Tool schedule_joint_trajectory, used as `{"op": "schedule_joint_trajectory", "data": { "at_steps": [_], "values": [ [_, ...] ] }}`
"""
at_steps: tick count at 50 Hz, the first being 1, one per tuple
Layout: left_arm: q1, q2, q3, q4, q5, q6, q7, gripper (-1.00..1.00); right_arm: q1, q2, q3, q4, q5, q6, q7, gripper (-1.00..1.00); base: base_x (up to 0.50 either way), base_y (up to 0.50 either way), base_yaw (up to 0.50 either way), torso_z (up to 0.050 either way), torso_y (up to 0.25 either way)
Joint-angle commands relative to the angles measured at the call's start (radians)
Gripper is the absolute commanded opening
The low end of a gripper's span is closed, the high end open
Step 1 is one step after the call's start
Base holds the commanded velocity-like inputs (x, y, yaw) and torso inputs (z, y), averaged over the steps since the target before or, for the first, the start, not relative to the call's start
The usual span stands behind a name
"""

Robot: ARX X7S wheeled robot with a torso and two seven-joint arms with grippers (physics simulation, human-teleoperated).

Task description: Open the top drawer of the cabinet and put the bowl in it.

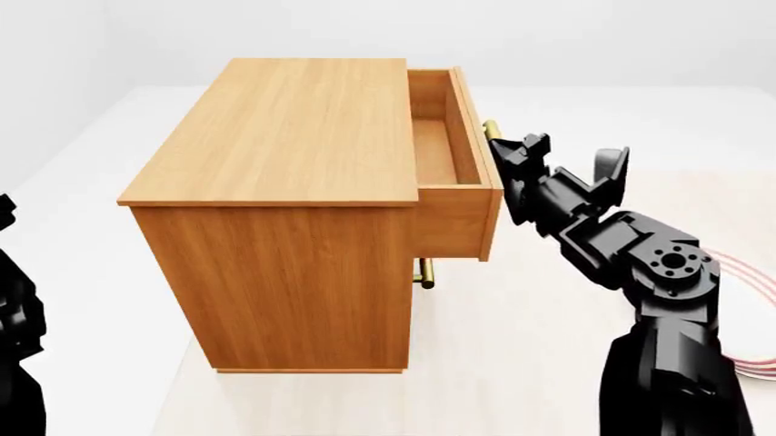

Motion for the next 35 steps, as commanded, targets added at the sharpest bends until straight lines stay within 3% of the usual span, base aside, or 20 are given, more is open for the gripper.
{"op": "schedule_joint_trajectory", "data": {
  "at_steps": [1,18,35],
  "values": [
    [-0.004,0.002,0.003,0.000,0.002,0.001,-0.001,1.00,0.003,0.011,-0.047,0.020,0.075,0.008,-0.051,1.00,0.00,0.00,0.00,0.000,0.000],
    [-0.005,0.001,0.006,0.000,0.003,0.004,-0.003,1.00,0.009,0.018,-0.058,0.056,0.050,-0.048,-0.055,1.00,0.00,0.00,0.00,0.000,0.000],
    [-0.004,0.002,0.008,-0.001,0.003,0.005,-0.005,1.00,-0.010,0.037,0.005,-0.104,0.087,-0.072,0.067,1.00,0.00,0.00,0.00,0.000,0.000]
  ]
}}
